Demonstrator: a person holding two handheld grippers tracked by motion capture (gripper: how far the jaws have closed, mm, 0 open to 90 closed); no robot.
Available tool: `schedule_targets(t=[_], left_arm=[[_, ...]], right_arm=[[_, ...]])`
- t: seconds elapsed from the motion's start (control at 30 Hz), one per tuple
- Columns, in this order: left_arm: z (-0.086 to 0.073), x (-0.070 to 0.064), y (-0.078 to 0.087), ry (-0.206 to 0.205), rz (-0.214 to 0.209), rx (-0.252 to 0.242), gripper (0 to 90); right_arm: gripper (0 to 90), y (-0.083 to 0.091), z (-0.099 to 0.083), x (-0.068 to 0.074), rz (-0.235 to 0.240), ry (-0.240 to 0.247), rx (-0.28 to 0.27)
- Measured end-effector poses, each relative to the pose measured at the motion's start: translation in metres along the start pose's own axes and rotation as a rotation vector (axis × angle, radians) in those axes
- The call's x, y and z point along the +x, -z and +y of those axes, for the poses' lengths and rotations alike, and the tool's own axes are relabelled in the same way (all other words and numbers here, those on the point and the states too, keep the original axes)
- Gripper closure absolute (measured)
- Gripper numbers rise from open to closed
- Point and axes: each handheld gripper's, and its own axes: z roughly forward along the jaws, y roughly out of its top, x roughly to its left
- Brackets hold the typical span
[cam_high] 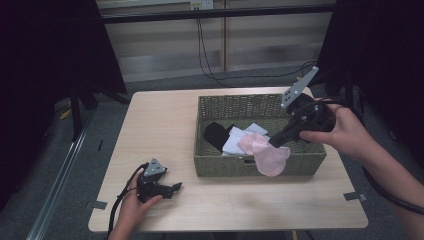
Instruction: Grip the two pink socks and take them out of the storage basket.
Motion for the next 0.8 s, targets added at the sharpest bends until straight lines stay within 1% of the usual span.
schedule_targets(t=[0.03, 0.13, 0.3, 0.4, 0.43, 0.47, 0.57, 0.6, 0.8], left_arm=[[0.000, 0.000, 0.000, 0.005, 0.001, -0.004, 18.1], [0.000, 0.000, 0.000, 0.001, 0.000, -0.001, 18.2], [0.000, 0.000, 0.000, 0.005, 0.001, -0.004, 18.2], [0.000, 0.000, 0.000, 0.005, 0.001, -0.004, 18.2], [0.000, 0.000, 0.000, 0.005, 0.001, -0.004, 18.2], [0.000, 0.000, 0.000, 0.004, 0.000, -0.003, 18.2], [0.000, 0.000, 0.000, 0.000, 0.000, 0.000, 18.2], [0.000, 0.000, 0.000, 0.005, 0.001, -0.003, 18.2], [0.000, 0.000, 0.000, 0.000, 0.000, 0.000, 18.2]], right_arm=[[90.0, -0.002, 0.000, 0.001, 0.002, 0.002, 0.000], [90.0, -0.013, -0.003, 0.002, 0.022, 0.011, 0.010], [90.0, -0.032, -0.008, 0.002, 0.052, 0.000, 0.059], [90.0, -0.044, -0.012, 0.001, 0.068, 0.001, 0.073], [90.0, -0.047, -0.013, 0.002, 0.072, -0.008, 0.074], [90.0, -0.051, -0.014, 0.001, 0.078, -0.006, 0.079], [90.0, -0.062, -0.016, 0.001, 0.090, -0.008, 0.096], [90.0, -0.064, -0.017, 0.000, 0.092, -0.005, 0.098], [90.0, -0.079, -0.021, 0.000, 0.101, -0.010, 0.139]])
